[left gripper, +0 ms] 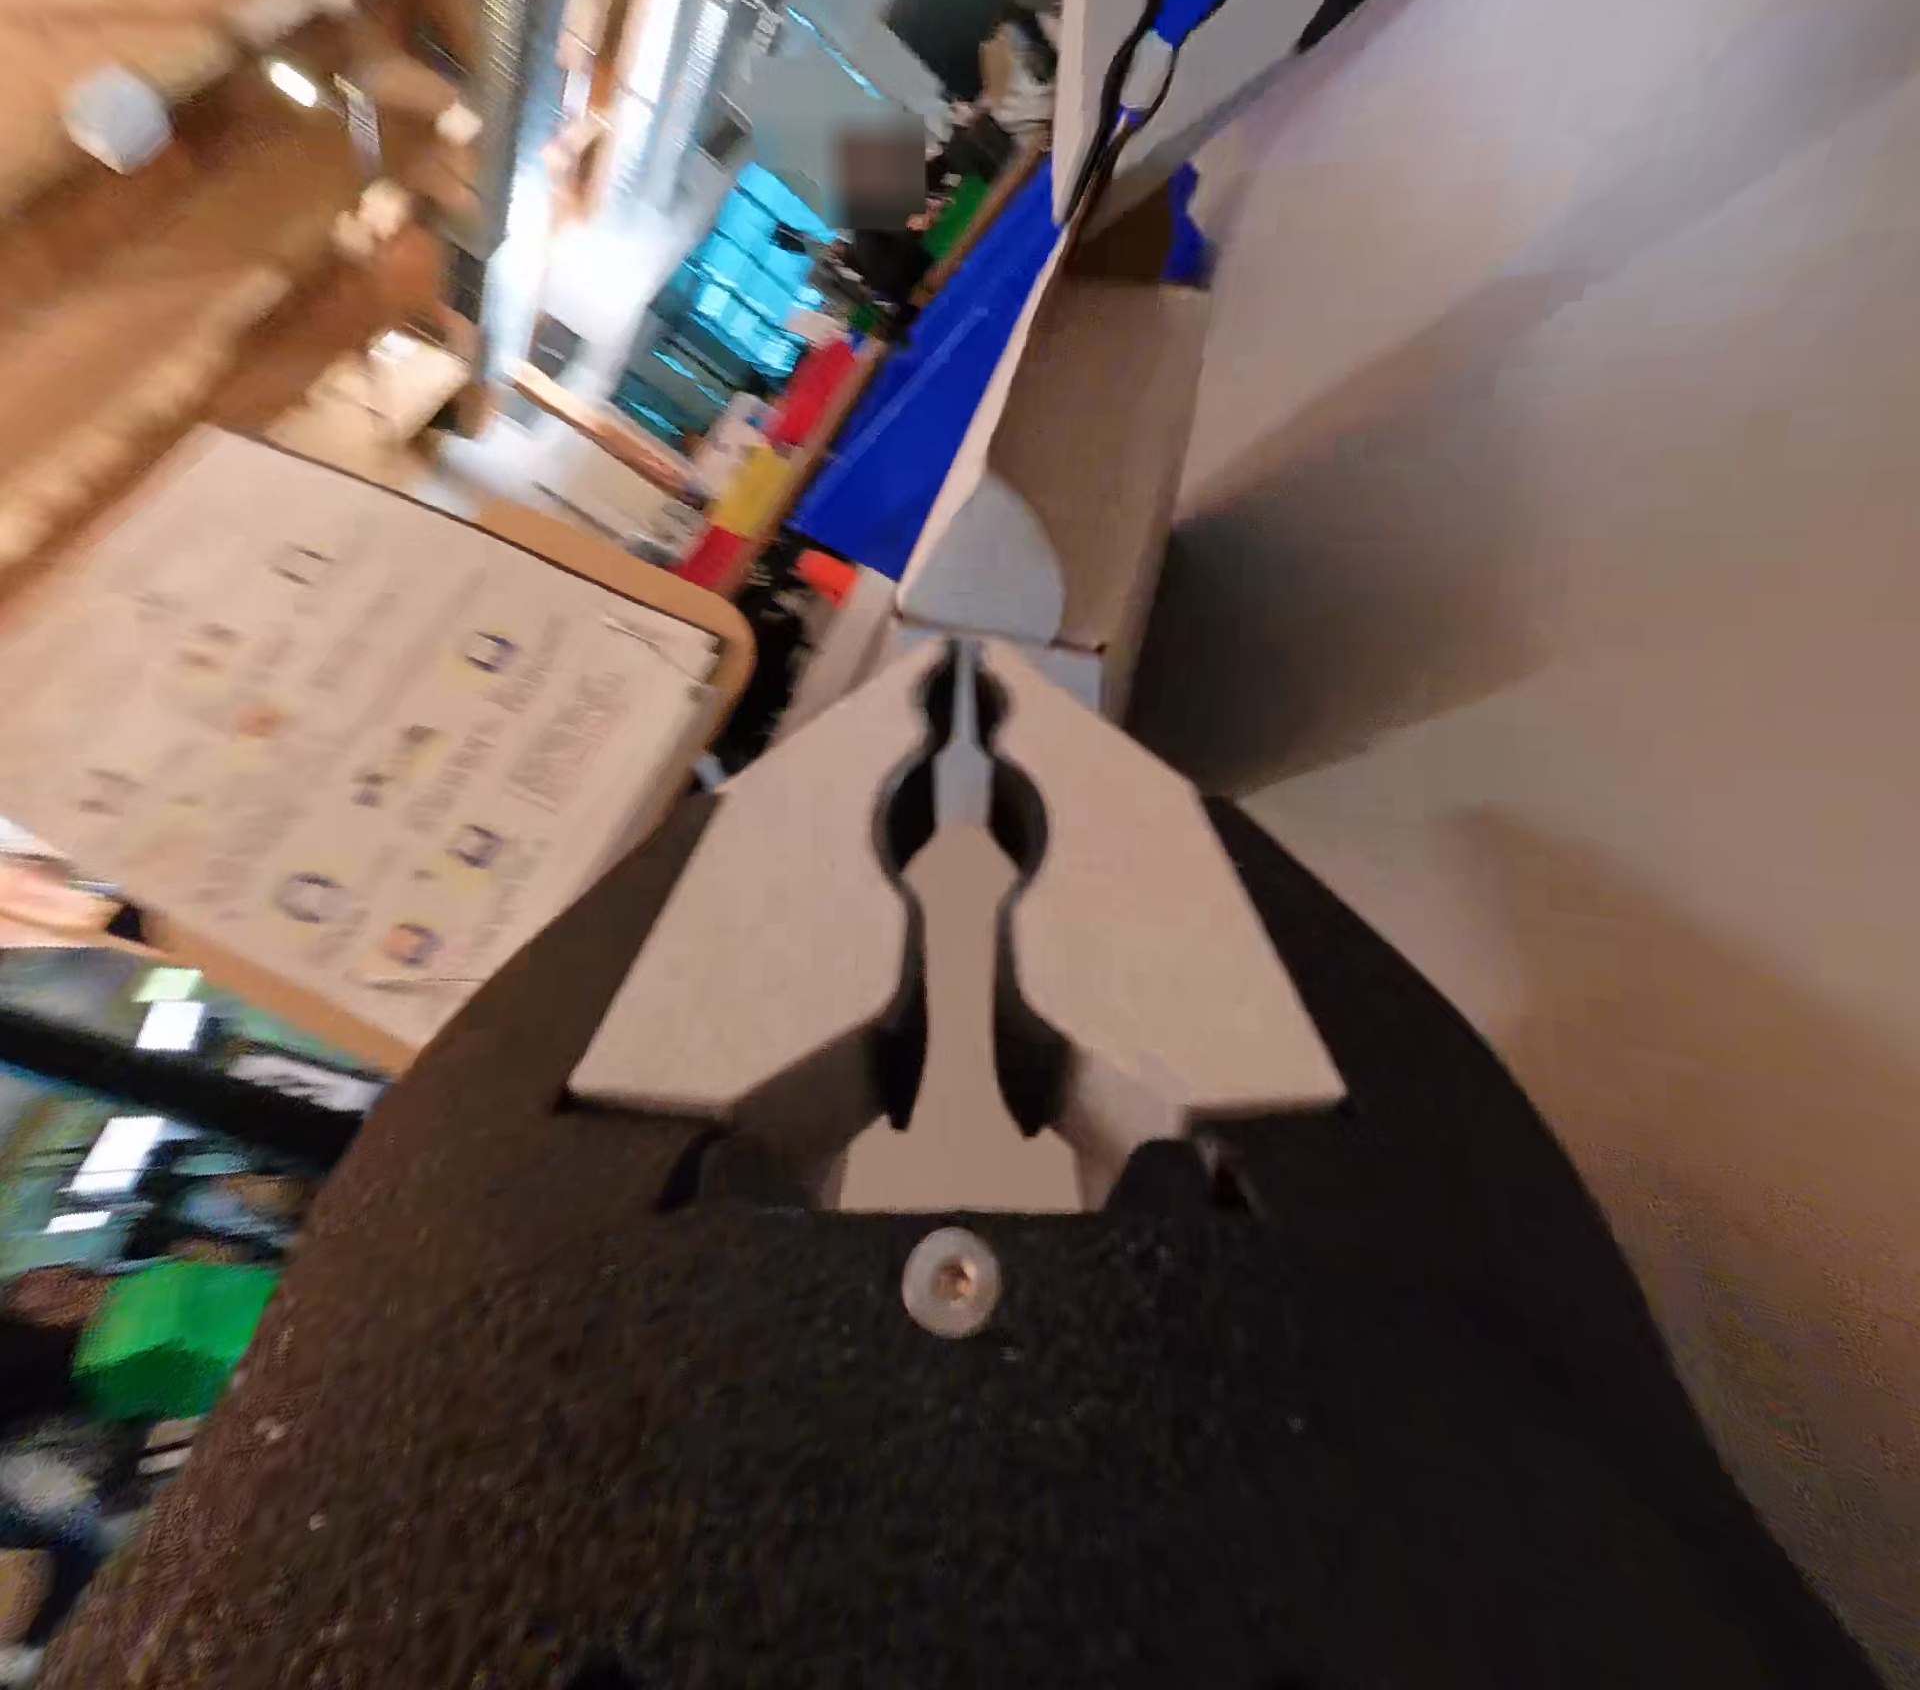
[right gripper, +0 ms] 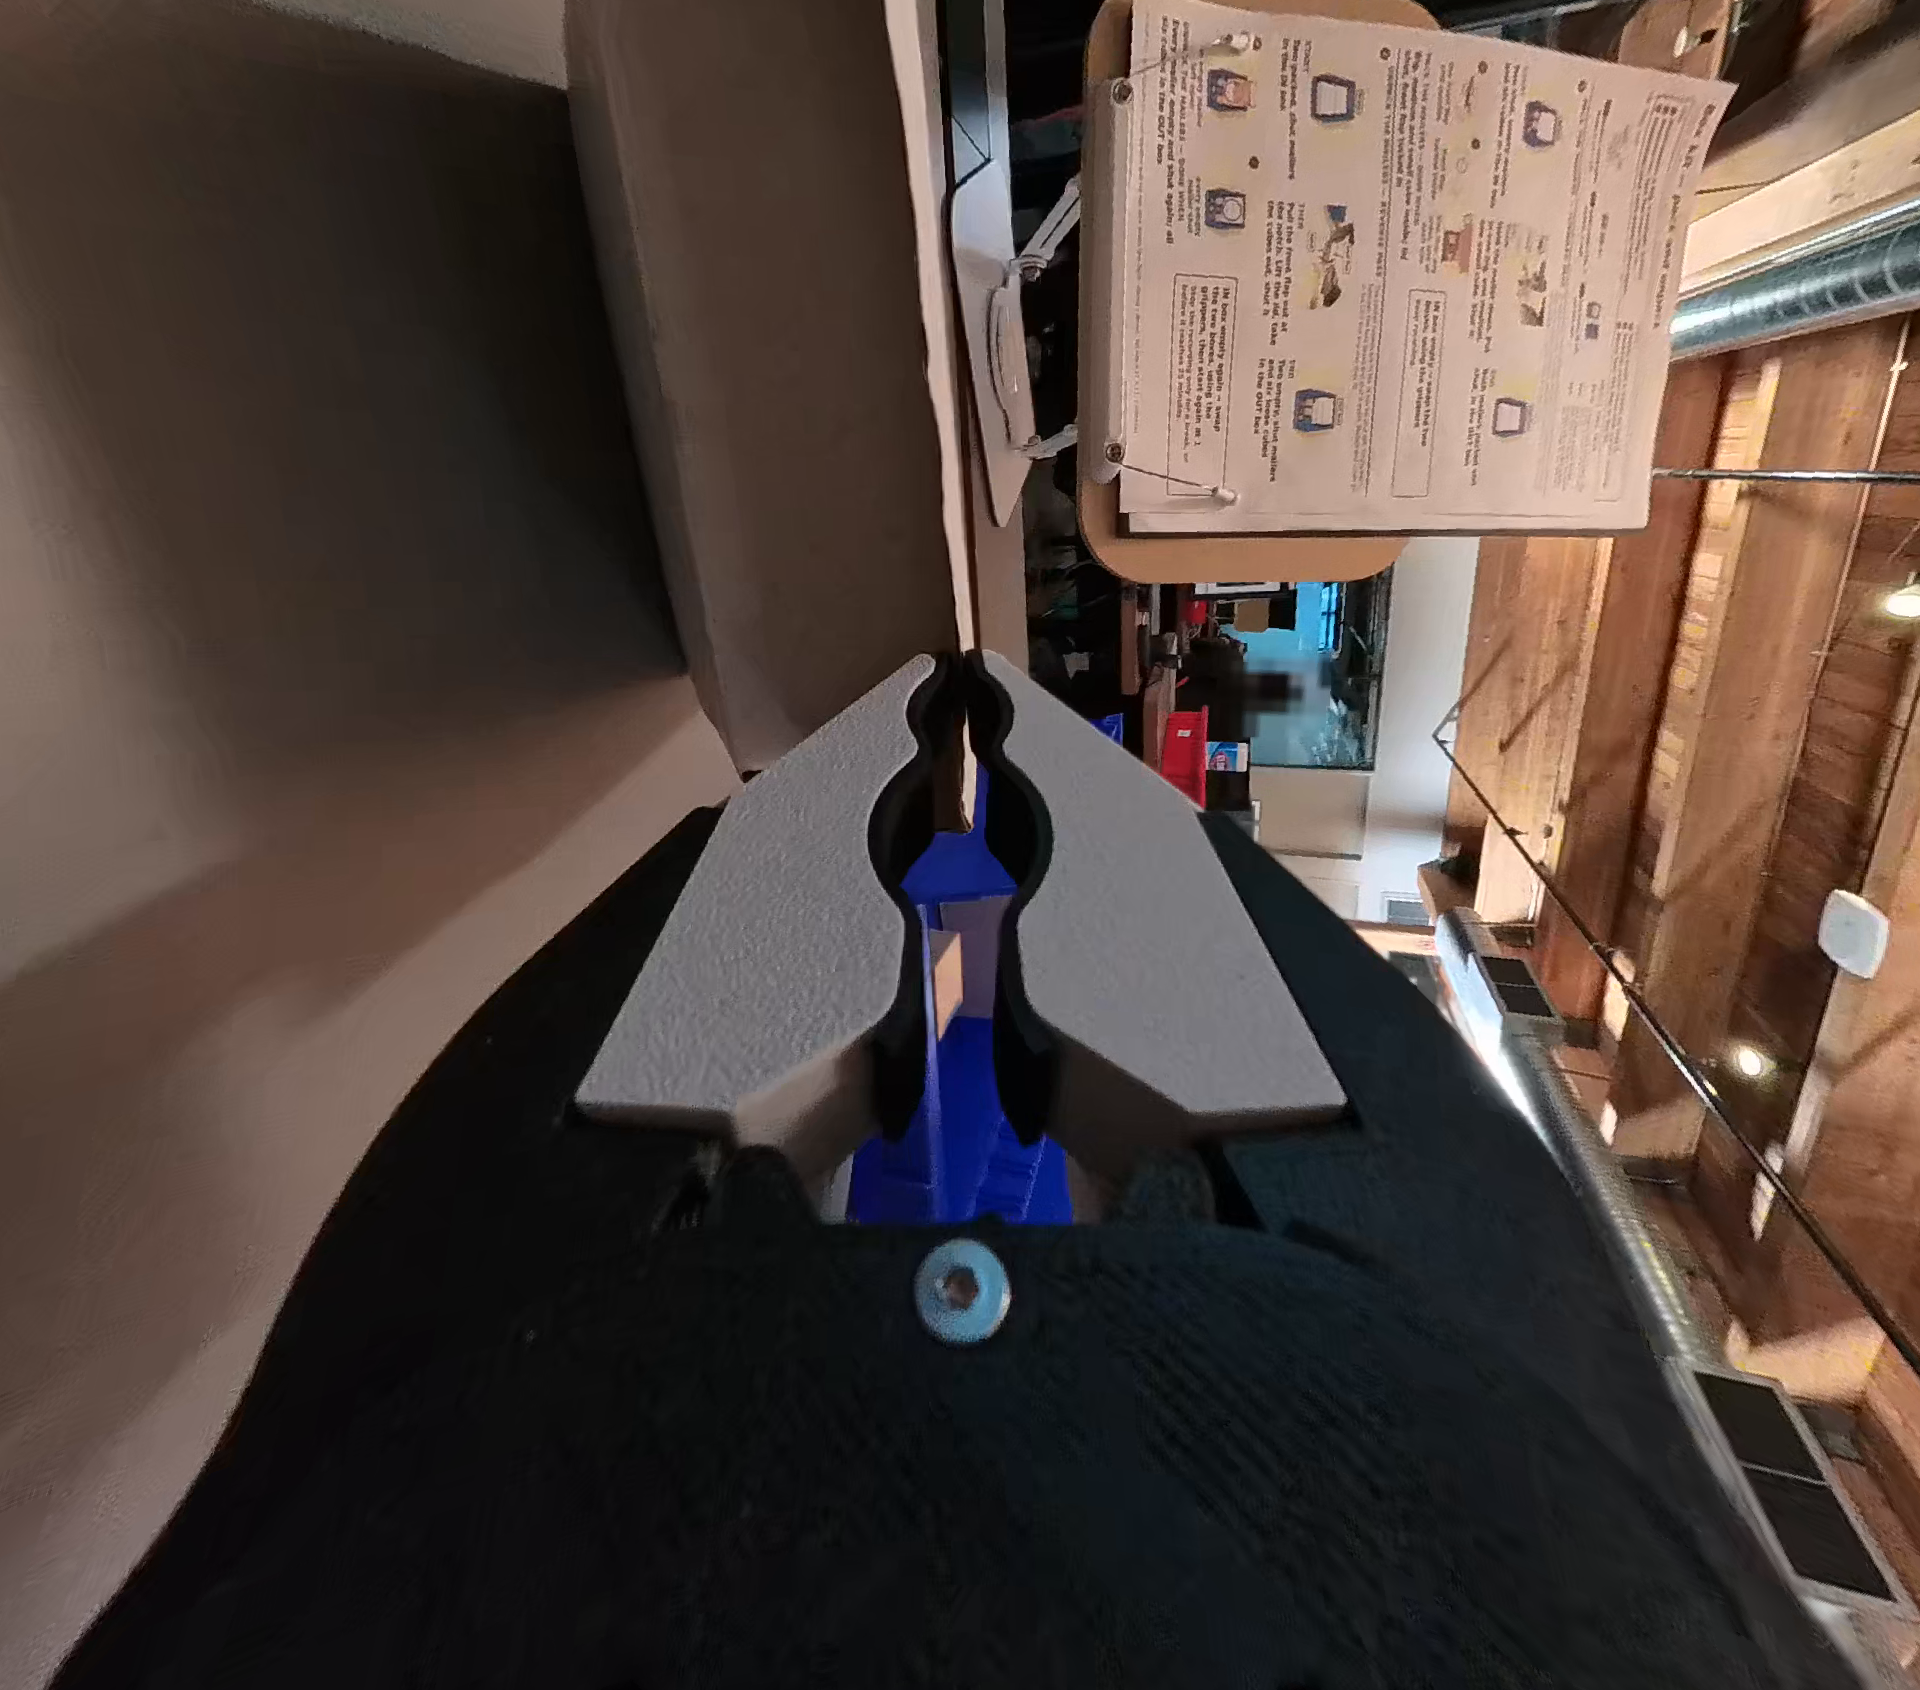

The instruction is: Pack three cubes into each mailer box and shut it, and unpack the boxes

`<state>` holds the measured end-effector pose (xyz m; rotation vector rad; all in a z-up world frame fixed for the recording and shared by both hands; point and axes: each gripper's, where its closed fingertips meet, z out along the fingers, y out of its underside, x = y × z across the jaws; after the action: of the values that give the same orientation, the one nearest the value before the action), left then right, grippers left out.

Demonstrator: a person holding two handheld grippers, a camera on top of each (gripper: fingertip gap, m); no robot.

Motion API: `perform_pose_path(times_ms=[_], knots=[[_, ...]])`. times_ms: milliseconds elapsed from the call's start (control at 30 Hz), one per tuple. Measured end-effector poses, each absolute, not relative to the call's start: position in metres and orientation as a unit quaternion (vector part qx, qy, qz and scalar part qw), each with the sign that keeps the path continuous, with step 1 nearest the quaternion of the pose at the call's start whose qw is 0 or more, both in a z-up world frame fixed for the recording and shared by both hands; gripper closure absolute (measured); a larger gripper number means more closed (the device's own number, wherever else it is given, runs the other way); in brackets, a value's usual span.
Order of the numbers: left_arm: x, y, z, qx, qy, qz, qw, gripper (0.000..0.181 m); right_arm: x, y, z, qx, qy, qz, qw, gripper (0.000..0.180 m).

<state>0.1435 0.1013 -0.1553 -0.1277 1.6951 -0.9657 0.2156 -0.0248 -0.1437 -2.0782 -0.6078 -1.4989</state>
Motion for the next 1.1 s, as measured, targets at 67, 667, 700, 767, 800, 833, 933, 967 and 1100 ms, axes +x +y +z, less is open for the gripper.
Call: perform_pose_path(times_ms=[67,667,700,767,800,833,933,967,1100], knots=[[0.124,0.082,-0.157,-0.013,0.723,-0.346,0.597,0.181,0.215,-0.021,-0.142,-0.767,-0.22,-0.546,0.255,0.18],[0.18,0.039,-0.195,-0.041,0.781,-0.098,0.616,0.181,0.198,0.009,-0.126,-0.787,-0.235,-0.478,0.312,0.18],[0.178,0.039,-0.182,-0.053,0.766,-0.115,0.63,0.181,0.199,0.01,-0.126,-0.789,-0.235,-0.473,0.313,0.18],[0.18,0.042,-0.166,-0.08,0.757,-0.135,0.634,0.181,0.199,0.011,-0.126,-0.787,-0.237,-0.475,0.315,0.18],[0.185,0.048,-0.167,-0.095,0.762,-0.13,0.627,0.181,0.198,0.013,-0.126,-0.789,-0.238,-0.471,0.315,0.18],[0.19,0.055,-0.171,-0.109,0.771,-0.12,0.616,0.181,0.199,0.014,-0.126,-0.789,-0.239,-0.47,0.315,0.18],[0.195,0.075,-0.199,-0.166,0.81,-0.1,0.554,0.181,0.206,0.018,-0.117,-0.786,-0.237,-0.477,0.314,0.18],[0.195,0.076,-0.2,-0.176,0.809,-0.113,0.549,0.181,0.209,0.02,-0.114,-0.786,-0.235,-0.475,0.319,0.18],[0.193,0.075,-0.2,-0.174,0.805,-0.124,0.554,0.181,0.24,0.036,-0.094,-0.782,-0.211,-0.481,0.335,0.179]])
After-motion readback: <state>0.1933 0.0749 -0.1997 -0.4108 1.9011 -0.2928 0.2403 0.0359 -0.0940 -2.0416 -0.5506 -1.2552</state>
